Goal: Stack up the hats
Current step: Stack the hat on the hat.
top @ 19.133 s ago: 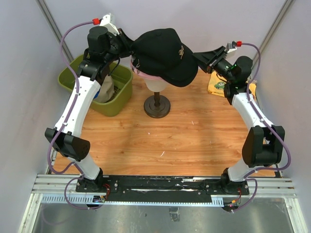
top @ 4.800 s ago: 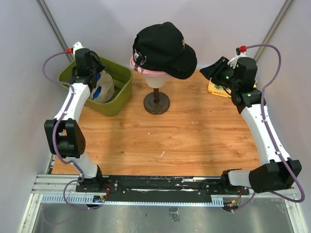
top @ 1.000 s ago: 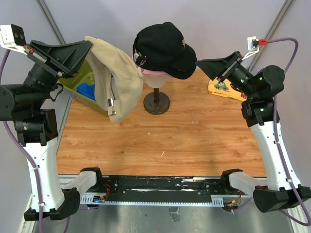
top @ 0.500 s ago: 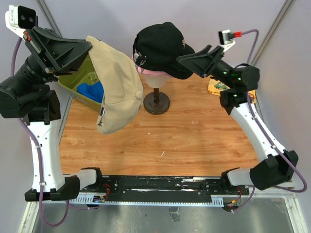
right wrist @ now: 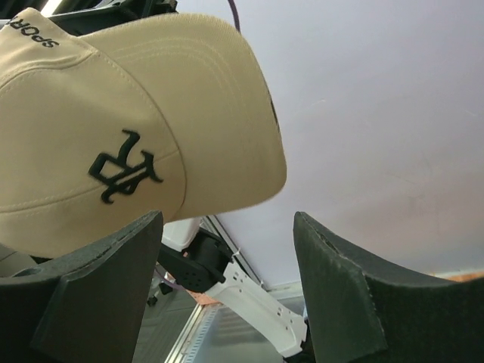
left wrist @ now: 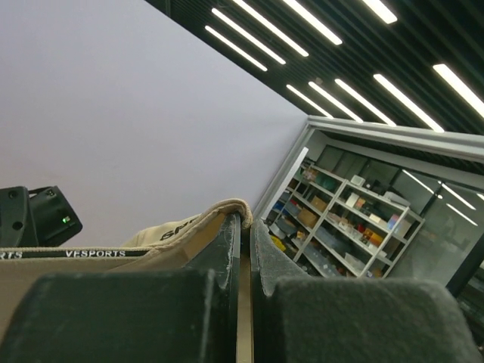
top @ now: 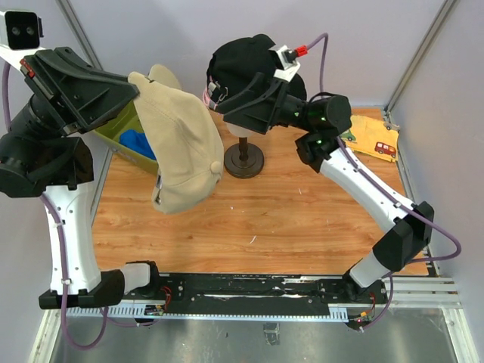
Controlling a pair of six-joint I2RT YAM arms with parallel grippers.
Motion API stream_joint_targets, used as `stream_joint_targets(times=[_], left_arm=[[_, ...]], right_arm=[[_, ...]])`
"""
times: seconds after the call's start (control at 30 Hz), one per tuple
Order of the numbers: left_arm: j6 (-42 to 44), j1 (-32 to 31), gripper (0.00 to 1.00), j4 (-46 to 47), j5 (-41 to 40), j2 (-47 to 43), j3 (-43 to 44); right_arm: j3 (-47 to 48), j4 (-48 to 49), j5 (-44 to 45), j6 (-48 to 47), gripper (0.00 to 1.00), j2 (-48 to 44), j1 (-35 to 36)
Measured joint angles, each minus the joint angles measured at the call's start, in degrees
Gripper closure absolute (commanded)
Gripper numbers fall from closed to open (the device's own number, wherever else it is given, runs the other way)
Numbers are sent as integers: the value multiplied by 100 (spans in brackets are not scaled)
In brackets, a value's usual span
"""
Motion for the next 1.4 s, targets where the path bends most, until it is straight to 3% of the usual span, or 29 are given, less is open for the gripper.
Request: stream_joint_targets(times=[0.4,0.73,1.0,1.23,1.4], left_arm=[[0,0,100,393,-11,-219,-4],[-2,0,100,999,-227,-527,-350],[-2,0,99,1279,-483,-516,-546],[-2,0,100,1652,-837,-562,-1191],[-2,0,100,1974,-1110,-507,-1482]], right_arm=[[1193,321,35,-238,27,1130,763],[2367,1137,52,293,23,2151,1425],[3521,2094,181,1266,22,3012,1613],[4474,2509,393,2118,27,3700,1663],[4505,2813,570,2542,36,3759,1663]])
